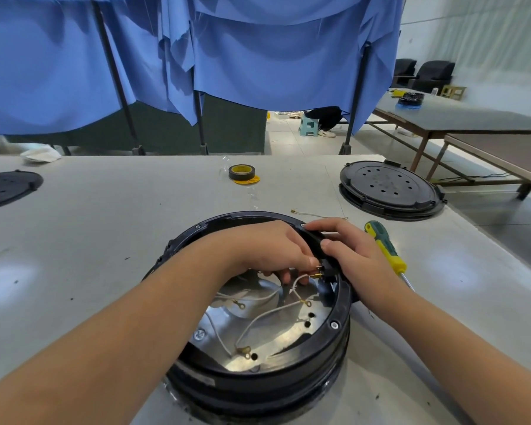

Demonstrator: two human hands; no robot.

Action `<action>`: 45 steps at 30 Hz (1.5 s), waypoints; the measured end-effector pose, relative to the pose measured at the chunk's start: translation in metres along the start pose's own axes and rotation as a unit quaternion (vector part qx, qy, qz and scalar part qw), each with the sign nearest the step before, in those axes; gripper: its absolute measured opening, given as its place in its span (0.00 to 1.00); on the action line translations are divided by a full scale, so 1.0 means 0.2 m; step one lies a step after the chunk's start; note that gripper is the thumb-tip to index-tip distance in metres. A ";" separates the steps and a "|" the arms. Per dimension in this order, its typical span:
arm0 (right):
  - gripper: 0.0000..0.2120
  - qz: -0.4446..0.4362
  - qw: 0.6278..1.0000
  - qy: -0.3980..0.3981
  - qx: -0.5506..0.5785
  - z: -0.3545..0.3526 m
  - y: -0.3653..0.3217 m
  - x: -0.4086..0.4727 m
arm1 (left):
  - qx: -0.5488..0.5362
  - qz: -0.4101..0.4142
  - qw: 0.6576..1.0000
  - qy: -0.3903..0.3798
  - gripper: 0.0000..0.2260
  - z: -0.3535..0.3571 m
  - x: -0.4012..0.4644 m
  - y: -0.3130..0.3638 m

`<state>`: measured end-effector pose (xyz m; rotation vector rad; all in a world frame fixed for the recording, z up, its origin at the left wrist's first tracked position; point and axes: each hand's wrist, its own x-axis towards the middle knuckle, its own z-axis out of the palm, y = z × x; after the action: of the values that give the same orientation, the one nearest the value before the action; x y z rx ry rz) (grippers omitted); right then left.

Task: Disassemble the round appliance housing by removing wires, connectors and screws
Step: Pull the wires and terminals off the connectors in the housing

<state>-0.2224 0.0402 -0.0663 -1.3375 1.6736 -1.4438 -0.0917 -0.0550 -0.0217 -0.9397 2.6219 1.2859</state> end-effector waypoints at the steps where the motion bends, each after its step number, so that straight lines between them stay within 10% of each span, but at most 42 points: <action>1: 0.15 0.001 1.000 -0.001 -0.001 0.00 0.00 0.00 | 0.001 -0.001 1.000 0.001 0.09 0.00 0.00 0.00; 45: 0.16 -0.003 1.000 -0.004 -0.002 0.00 0.01 0.01 | -0.036 -0.058 0.998 -0.003 0.07 -0.01 -0.01 0.02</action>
<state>-0.2236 0.0385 -0.0678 -1.3508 1.6702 -1.4374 -0.0921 -0.0537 -0.0175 -1.0809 2.4905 1.3604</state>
